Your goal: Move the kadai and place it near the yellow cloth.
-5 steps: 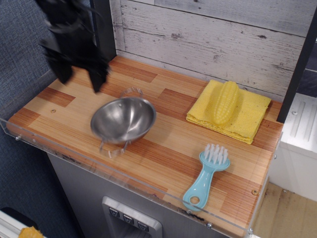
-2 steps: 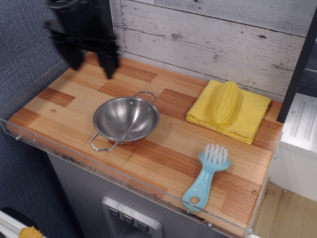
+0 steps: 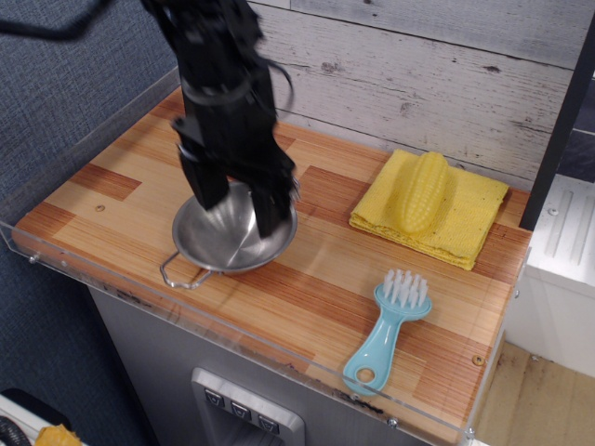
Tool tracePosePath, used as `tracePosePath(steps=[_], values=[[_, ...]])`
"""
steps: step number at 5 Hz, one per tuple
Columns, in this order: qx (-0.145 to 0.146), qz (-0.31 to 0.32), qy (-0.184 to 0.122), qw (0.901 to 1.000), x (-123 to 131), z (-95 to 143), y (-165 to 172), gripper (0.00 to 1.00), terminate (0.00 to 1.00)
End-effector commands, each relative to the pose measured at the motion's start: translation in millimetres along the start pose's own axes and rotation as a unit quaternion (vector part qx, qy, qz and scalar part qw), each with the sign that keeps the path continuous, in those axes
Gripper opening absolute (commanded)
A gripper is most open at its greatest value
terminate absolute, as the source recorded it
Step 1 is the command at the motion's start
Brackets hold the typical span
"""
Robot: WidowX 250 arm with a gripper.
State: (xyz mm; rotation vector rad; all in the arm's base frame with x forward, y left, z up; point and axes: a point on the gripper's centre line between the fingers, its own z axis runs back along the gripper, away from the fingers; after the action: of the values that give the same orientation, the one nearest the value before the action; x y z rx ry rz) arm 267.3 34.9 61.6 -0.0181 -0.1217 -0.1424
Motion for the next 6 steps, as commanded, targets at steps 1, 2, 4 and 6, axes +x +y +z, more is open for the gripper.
tracePosePath(steps=[1,2,4,6], values=[[0.020,-0.040,0.006,0.9990,-6.1,-14.2,-19.9,1.00,0.00],[0.028,-0.049,0.014,0.9983,-6.6,-21.0,-23.7,1.00,0.00],[0.029,-0.041,0.050,0.9975,-3.1,-47.9,-13.8,1.00,0.00],[0.043,-0.047,0.047,0.9969,-4.7,-43.3,-15.3,0.00,0.00]])
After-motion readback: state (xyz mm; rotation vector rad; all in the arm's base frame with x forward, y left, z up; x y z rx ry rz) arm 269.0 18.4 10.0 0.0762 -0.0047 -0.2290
